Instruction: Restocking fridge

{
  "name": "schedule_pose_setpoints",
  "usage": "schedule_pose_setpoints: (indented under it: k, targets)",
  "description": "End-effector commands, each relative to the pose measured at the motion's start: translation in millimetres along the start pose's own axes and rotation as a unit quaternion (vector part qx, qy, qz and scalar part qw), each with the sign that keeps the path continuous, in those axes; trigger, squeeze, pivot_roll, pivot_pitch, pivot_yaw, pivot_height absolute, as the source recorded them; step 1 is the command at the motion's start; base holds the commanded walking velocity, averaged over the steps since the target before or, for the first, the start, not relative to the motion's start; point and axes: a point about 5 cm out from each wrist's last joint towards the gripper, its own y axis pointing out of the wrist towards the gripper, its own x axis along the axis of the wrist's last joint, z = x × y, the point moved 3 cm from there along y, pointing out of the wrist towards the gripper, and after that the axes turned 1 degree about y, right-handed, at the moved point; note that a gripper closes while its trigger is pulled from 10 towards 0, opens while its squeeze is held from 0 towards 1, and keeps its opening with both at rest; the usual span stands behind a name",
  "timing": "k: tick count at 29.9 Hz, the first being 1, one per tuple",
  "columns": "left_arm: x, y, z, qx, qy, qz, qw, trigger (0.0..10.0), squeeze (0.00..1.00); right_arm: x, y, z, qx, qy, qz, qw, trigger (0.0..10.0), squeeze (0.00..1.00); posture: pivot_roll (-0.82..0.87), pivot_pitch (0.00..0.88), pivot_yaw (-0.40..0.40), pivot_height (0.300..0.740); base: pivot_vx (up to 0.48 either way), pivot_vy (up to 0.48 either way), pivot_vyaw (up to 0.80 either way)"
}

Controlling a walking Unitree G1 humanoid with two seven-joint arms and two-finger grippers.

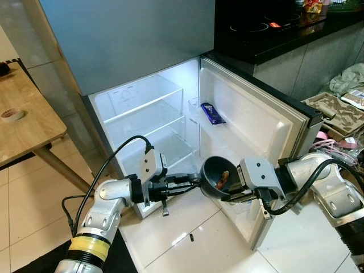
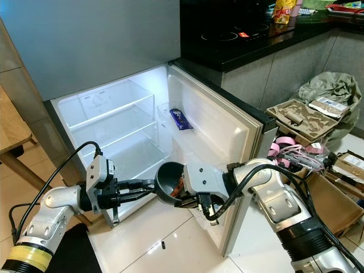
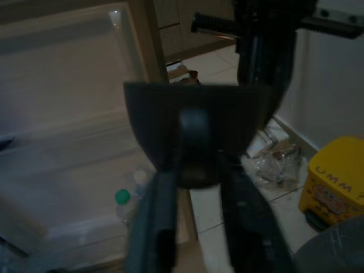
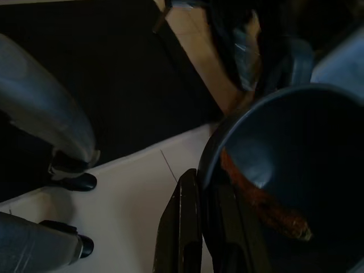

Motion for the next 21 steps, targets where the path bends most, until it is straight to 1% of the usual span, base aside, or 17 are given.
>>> schedule_pose_setpoints:
  k: [1,3,5,6,7,8,9,10,11,13,15,16,17,18,20,21]
  targets:
    - [0,-3.6,-0.7,-0.004,-0.003,0.006,1.0,10.0,1.0,3,-5.8,-6.5,-0.019,-0.011,0.001,1.0,0.0,0.0,-0.14,0.0,0.043,0.74,0.0,0.0,0.0]
    - [-1,-4.7,-1.0,-0.003,-0.01,0.006,1.0,10.0,1.0,-1,-7.6,-10.7,-0.03,-0.016,0.015,0.999,0.0,0.0,-0.14,0.0,0.04,0.74,0.0,0.0,0.0]
    - [-1,-4.7,-1.0,-0.003,-0.01,0.006,1.0,10.0,1.0,-1,-7.6,-10.7,-0.03,-0.016,0.015,0.999,0.0,0.0,-0.14,0.0,0.04,0.74,0.0,0.0,0.0]
    - [-3,-7.0,0.0,0.002,-0.006,0.015,1.0,10.0,1.0,-4,-8.9,-14.9,-0.042,-0.022,0.027,0.999,0.0,0.0,-0.14,0.0,0.04,0.74,0.0,0.0,0.0]
    - [-3,-7.0,0.0,0.002,-0.006,0.015,1.0,10.0,1.0,-4,-8.9,-14.9,-0.042,-0.022,0.027,0.999,0.0,0.0,-0.14,0.0,0.04,0.74,0.0,0.0,0.0]
    - [-6,-10.5,1.3,0.009,-0.001,0.028,1.0,10.0,1.0,-6,-10.6,-19.8,-0.056,-0.027,0.038,0.997,0.0,0.0,-0.14,0.0,0.037,0.74,0.0,0.0,0.0]
    - [-6,-10.5,1.3,0.009,-0.001,0.028,1.0,10.0,1.0,-6,-10.6,-19.8,-0.056,-0.027,0.038,0.997,0.0,0.0,-0.14,0.0,0.037,0.74,0.0,0.0,0.0]
    - [-10,-14.8,2.9,0.016,0.006,0.045,0.999,10.0,1.0,-8,-12.2,-25.3,-0.072,-0.034,0.049,0.996,0.0,0.0,-0.14,0.0,0.036,0.74,0.0,0.0,0.0]
    - [-10,-14.8,2.9,0.016,0.006,0.045,0.999,10.0,1.0,-8,-12.2,-25.3,-0.072,-0.034,0.049,0.996,0.0,0.0,-0.14,0.0,0.036,0.74,0.0,0.0,0.0]
    - [-11,-21.1,10.9,0.052,0.027,0.061,0.996,10.0,1.0,-9,-14.6,-40.1,-0.114,-0.049,0.067,0.99,0.0,0.0,-0.14,0.0,0.035,0.74,0.0,0.0,0.0]
    - [-11,-21.1,10.9,0.052,0.027,0.061,0.996,10.0,1.0,-9,-14.6,-40.1,-0.114,-0.049,0.067,0.99,0.0,0.0,-0.14,0.0,0.035,0.74,0.0,0.0,0.0]
    - [-10,-23.4,20.9,0.093,0.038,0.059,0.993,10.0,1.0,-8,-14.2,-48.5,-0.135,-0.058,0.069,0.987,0.0,0.0,-0.14,0.0,0.035,0.74,0.0,0.0,0.0]
    - [-10,-23.4,20.9,0.093,0.038,0.059,0.993,10.0,1.0,-8,-14.2,-48.5,-0.135,-0.058,0.069,0.987,0.0,0.0,-0.14,0.0,0.035,0.74,0.0,0.0,0.0]
    - [-7,-25.0,29.8,0.134,0.049,0.051,0.989,10.0,1.0,-7,-12.7,-55.4,-0.151,-0.065,0.07,0.984,0.0,0.0,-0.13,0.0,0.035,0.74,0.0,0.0,0.0]
    - [-7,-25.0,29.8,0.134,0.049,0.051,0.989,10.0,1.0,-7,-12.7,-55.4,-0.151,-0.065,0.07,0.984,0.0,0.0,-0.13,0.0,0.035,0.74,0.0,0.0,0.0]
    - [-4,-26.2,36.4,0.171,0.053,0.034,0.983,10.0,1.0,-4,-9.1,-61.9,-0.165,-0.069,0.065,0.982,0.0,0.0,-0.13,0.0,0.027,0.74,0.0,0.0,0.0]
